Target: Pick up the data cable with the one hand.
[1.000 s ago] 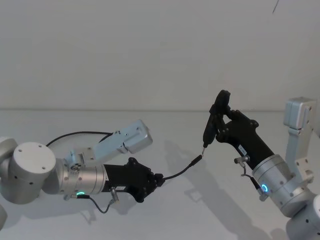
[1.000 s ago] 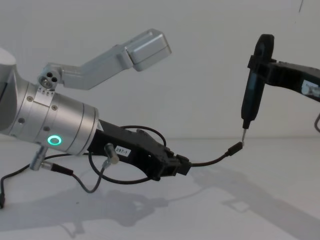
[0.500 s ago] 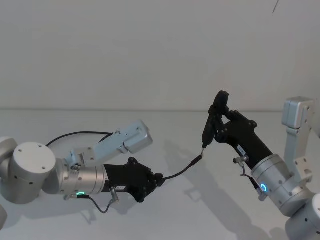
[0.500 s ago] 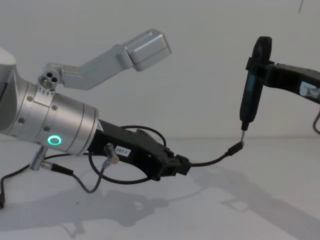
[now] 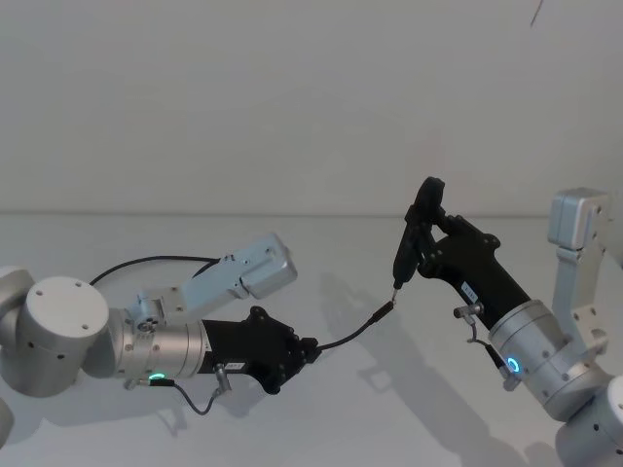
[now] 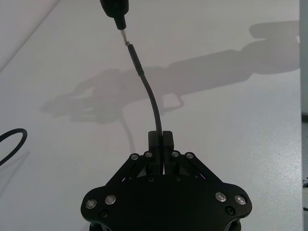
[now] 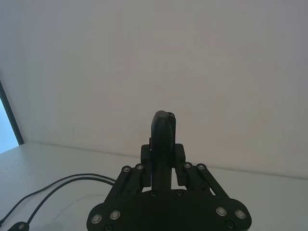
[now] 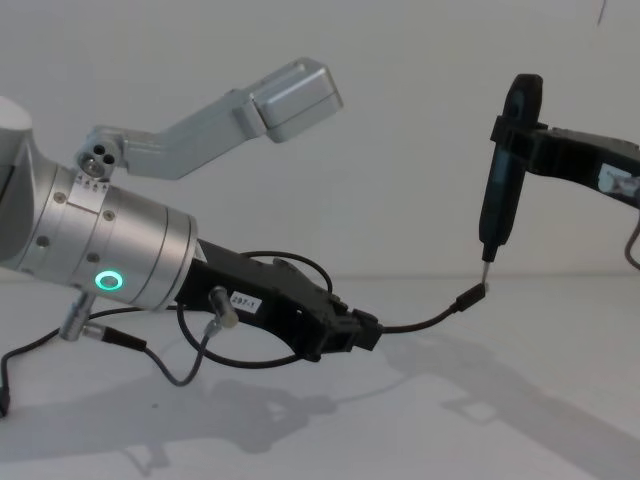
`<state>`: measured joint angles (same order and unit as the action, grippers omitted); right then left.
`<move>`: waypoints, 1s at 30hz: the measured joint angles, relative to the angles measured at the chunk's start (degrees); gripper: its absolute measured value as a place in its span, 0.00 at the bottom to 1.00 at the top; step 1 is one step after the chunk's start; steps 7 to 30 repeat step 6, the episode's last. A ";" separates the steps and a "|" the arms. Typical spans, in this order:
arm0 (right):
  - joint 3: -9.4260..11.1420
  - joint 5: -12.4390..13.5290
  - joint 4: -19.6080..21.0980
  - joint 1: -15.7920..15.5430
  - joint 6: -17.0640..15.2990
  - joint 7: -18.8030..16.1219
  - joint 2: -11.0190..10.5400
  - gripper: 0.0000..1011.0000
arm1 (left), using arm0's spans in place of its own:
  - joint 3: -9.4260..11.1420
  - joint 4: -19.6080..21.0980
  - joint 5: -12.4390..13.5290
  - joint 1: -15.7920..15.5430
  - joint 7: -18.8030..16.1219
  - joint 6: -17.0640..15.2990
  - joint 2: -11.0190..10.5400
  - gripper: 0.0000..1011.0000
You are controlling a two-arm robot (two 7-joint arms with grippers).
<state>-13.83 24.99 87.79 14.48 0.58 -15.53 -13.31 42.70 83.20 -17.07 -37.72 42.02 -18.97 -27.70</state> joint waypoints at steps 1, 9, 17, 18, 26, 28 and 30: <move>-0.01 0.00 0.00 0.00 0.00 0.00 0.00 0.28 | 0.00 0.00 0.00 0.00 0.00 0.00 0.00 0.04; -0.04 0.00 0.00 0.03 -0.03 0.02 -0.03 0.28 | 0.00 0.00 0.00 0.00 0.00 0.00 0.00 0.04; -0.04 0.00 0.00 0.03 -0.03 0.02 -0.03 0.28 | 0.00 0.00 0.00 0.00 0.00 0.00 0.00 0.04; -0.04 0.00 0.00 0.03 -0.03 0.02 -0.03 0.28 | 0.00 0.00 0.00 0.00 0.00 0.00 0.00 0.04; -0.04 0.00 0.00 0.03 -0.03 0.02 -0.03 0.28 | 0.00 0.00 0.00 0.00 0.00 0.00 0.00 0.04; -0.04 0.00 0.00 0.03 -0.03 0.02 -0.03 0.28 | 0.00 0.00 0.00 0.00 0.00 0.00 0.00 0.04; -0.04 0.00 0.00 0.03 -0.03 0.02 -0.03 0.28 | 0.00 0.00 0.00 0.00 0.00 0.00 0.00 0.04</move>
